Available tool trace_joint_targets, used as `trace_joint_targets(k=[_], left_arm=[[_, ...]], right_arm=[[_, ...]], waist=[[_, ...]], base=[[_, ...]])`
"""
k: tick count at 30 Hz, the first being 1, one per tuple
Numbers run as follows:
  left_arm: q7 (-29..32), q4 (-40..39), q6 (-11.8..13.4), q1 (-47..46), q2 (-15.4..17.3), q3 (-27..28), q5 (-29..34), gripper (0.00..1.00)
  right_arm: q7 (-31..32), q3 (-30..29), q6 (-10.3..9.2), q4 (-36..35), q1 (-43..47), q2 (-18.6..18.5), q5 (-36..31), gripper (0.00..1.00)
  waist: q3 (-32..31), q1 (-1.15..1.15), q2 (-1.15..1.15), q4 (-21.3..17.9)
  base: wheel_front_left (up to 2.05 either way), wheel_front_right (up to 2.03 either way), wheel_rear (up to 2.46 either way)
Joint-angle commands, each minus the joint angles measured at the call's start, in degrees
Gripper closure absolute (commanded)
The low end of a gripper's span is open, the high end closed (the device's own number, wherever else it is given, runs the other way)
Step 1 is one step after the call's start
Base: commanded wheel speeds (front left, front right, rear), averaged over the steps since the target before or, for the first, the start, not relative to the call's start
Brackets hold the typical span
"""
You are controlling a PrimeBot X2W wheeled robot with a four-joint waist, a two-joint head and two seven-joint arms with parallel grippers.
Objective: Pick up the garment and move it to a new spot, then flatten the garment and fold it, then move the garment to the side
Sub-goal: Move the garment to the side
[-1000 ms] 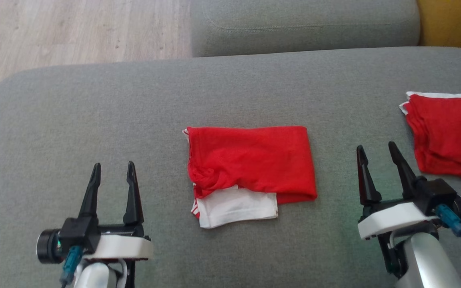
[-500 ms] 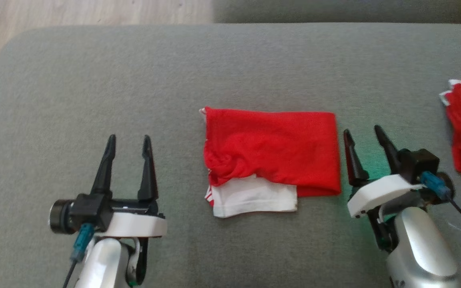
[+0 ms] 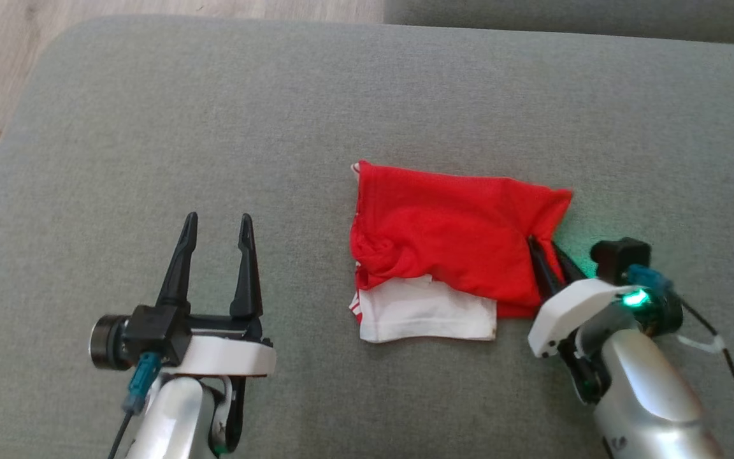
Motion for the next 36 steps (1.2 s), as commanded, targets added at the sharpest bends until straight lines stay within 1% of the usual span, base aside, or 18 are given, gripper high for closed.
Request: trace_joint_targets(k=[1, 3, 6, 7, 11, 13, 15, 18, 19, 24, 29, 36], left_arm=[[-0.54, -1.45, 0.29, -1.77, 0.21, 1.71, 0.05, 0.0], [-0.54, -1.42, 0.08, -1.66, 0.21, 1.58, 0.36, 0.0], [-0.54, -1.67, -0.09, -1.82, 0.21, 1.24, 0.79, 0.0], [-0.54, -1.67, -0.09, -1.82, 0.21, 1.24, 0.79, 0.0], [-0.54, -1.99, -0.35, -2.29, 0.21, 0.61, 1.18, 0.0], [-0.54, -2.02, -0.36, -2.76, 0.21, 0.13, 1.2, 0.0], [-0.54, -2.02, -0.36, -3.42, 0.21, -0.85, 1.04, 0.0], [-0.54, -2.02, -0.37, -4.82, 0.2, -3.0, 0.59, 0.0], [-0.54, -1.84, -0.16, -6.32, 0.2, -4.45, 0.61, 0.0], [-0.54, -2.19, 1.14, -10.62, 0.2, -7.27, -0.51, 0.0], [-0.54, -2.09, 1.61, -12.91, 0.2, -7.47, 0.38, 0.0], [-0.54, -2.56, 0.39, -13.88, 0.2, -5.87, 2.07, 0.0]], right_arm=[[-1.21, 2.04, -0.04, 0.01, -1.08, 0.71, -2.23, 1.0], [-2.48, 2.01, -0.04, 0.17, -1.83, 0.71, -3.82, 1.0], [-4.52, 1.82, -0.04, -0.37, -3.39, 0.71, -7.98, 1.0], [-4.52, 1.82, -0.04, -0.37, -3.39, 0.71, -7.98, 1.0], [-5.88, 1.47, -0.04, -1.83, -5.36, 0.68, -14.63, 1.0], [-5.82, 1.63, -0.04, -2.94, -6.36, -0.12, -17.59, 1.0], [-5.48, 1.96, -0.04, -4.31, -7.35, -1.73, -19.24, 1.0], [-4.46, 2.84, -0.04, -6.14, -8.82, -4.81, -19.0, 1.0], [-3.57, 3.62, -0.04, -7.0, -9.92, -7.36, -18.33, 1.0], [-2.01, 4.27, -0.04, -9.06, -12.89, -14.04, -15.44, 1.0], [-1.1, 2.48, -0.04, -9.37, -16.08, -20.03, -12.66, 1.0], [-1.52, -1.26, -0.04, -5.82, -19.77, -25.39, -11.89, 1.0]], waist=[[-0.35, 0.0, 0.0, -0.68], [-0.66, 0.0, 0.0, -1.52], [-0.89, 0.0, 0.0, -3.35], [-0.89, 0.0, 0.0, -3.35], [-1.05, 0.0, 0.0, -6.86], [-0.96, 0.0, 0.0, -8.81], [-0.73, 0.0, 0.0, -10.82], [-0.11, 0.0, 0.0, -13.92], [0.6, 0.0, 0.0, -16.01], [2.98, 0.0, 0.0, -19.89], [5.8, 0.0, 0.0, -21.72], [8.65, 0.0, 0.0, -21.75]], base=[[0.0, 0.0, 0.0], [0.0, 0.0, 0.0], [0.0, 0.0, 0.0], [0.0, 0.0, 0.0], [0.0, 0.0, 0.0], [0.0, 0.0, 0.0], [0.0, 0.0, 0.0], [0.0, 0.0, 0.0], [0.0, 0.0, 0.0], [0.0, 0.0, 0.0], [0.0, 0.0, 0.0], [0.0, 0.0, 0.0]])
